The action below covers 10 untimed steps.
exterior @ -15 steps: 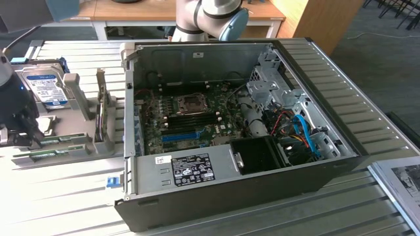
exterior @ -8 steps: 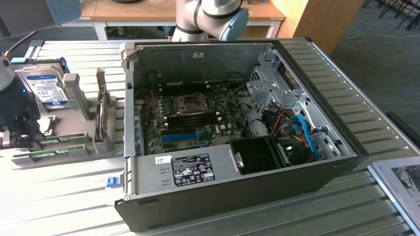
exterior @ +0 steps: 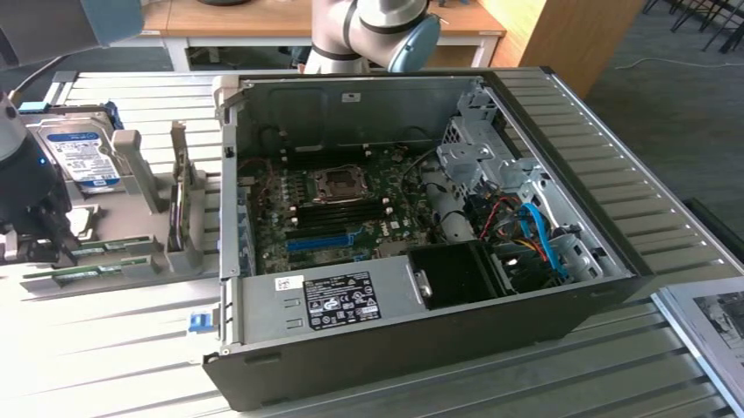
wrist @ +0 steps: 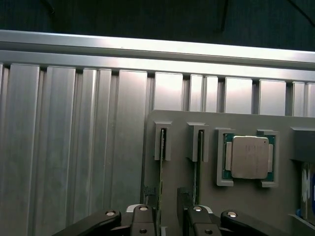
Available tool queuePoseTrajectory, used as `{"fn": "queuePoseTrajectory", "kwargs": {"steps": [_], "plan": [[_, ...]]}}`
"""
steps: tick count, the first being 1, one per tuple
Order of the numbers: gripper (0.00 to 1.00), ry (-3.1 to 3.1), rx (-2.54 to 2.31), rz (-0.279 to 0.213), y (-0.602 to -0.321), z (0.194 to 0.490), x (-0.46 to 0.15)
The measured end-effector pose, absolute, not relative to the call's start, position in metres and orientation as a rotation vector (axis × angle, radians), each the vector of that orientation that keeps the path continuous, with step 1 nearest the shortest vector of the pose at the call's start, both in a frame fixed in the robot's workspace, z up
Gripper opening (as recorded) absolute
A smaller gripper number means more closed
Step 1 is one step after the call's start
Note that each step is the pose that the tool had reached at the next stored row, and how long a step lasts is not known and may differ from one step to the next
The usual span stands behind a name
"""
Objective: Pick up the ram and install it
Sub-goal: 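Pick up the ram and move it above insertion slot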
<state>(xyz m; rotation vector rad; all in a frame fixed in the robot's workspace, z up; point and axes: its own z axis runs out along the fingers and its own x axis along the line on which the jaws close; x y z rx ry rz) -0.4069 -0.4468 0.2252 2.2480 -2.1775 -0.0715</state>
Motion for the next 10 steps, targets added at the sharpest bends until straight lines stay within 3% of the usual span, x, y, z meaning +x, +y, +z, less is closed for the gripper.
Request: {"fn": "queuePoseTrajectory", "kwargs": {"steps": [10], "plan": [[0.31, -2.178, 2.248, -0.072, -0.4516, 0.2253, -0.4070]]}}
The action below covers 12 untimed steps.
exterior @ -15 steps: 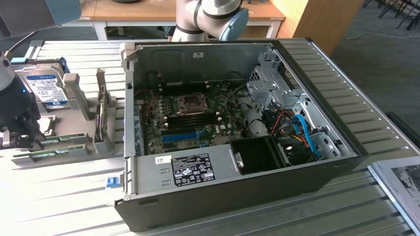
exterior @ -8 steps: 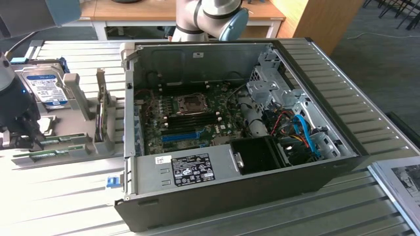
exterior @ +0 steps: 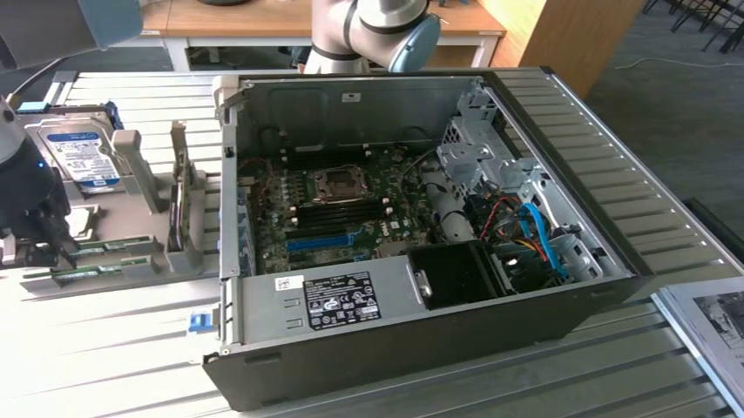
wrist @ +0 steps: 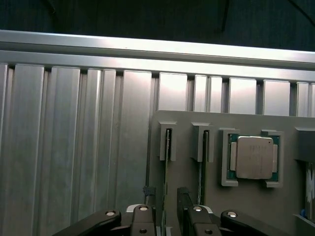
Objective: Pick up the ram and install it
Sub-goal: 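Pick up the ram and move it above insertion slot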
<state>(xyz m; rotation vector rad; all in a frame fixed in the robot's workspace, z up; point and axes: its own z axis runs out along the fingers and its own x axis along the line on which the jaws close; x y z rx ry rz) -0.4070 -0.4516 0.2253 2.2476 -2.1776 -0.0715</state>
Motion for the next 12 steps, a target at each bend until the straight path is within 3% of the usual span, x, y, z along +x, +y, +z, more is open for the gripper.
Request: {"fn": "queuePoseTrajectory", "kwargs": {"steps": [12], "plan": [[0.31, -2.177, 2.248, -0.072, -0.4517, 0.2219, -0.4069]]}}
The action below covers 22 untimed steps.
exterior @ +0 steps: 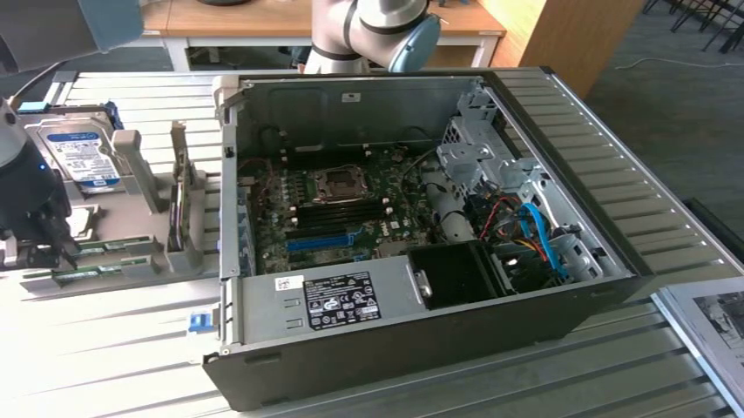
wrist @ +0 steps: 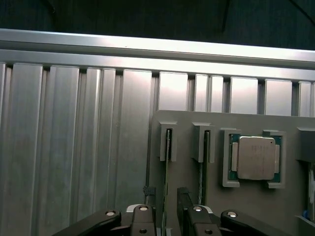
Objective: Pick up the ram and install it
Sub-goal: 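Pick up the ram and move it above insertion slot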
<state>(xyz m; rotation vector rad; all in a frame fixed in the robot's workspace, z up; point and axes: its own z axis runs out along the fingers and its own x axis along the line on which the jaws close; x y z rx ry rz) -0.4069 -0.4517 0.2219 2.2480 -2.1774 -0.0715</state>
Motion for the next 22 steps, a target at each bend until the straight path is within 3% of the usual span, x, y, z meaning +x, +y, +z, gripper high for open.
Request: {"fn": "queuePoseTrajectory", "kwargs": {"steps": [22], "plan": [[0.31, -2.177, 2.248, -0.072, -0.452, 0.207, -0.407]]}}
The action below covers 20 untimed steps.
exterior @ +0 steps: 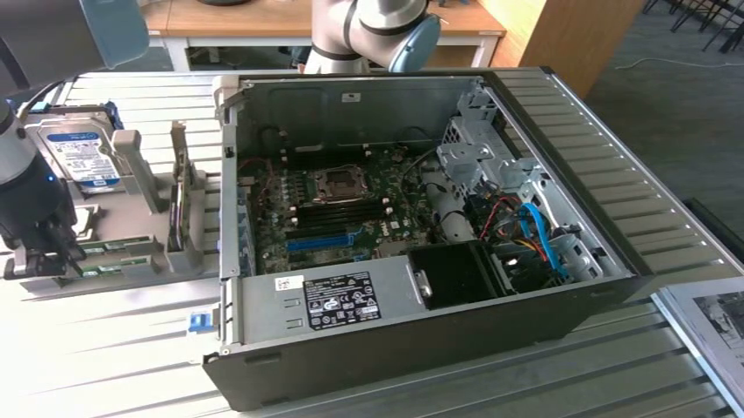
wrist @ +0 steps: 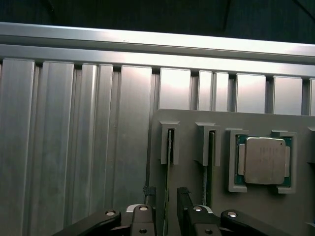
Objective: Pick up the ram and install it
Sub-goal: 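Pick up the ram and move it above insertion slot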
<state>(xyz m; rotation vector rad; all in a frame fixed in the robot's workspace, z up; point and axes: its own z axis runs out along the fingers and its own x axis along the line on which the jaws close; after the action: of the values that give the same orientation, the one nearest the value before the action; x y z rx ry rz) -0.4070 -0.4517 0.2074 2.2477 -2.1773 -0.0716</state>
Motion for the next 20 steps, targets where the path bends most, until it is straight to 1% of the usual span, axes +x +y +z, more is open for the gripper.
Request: {"fn": "queuePoseTrajectory", "kwargs": {"steps": [20], "plan": [[0.31, -2.177, 2.248, -0.072, -0.452, 0.207, -0.389]]}}
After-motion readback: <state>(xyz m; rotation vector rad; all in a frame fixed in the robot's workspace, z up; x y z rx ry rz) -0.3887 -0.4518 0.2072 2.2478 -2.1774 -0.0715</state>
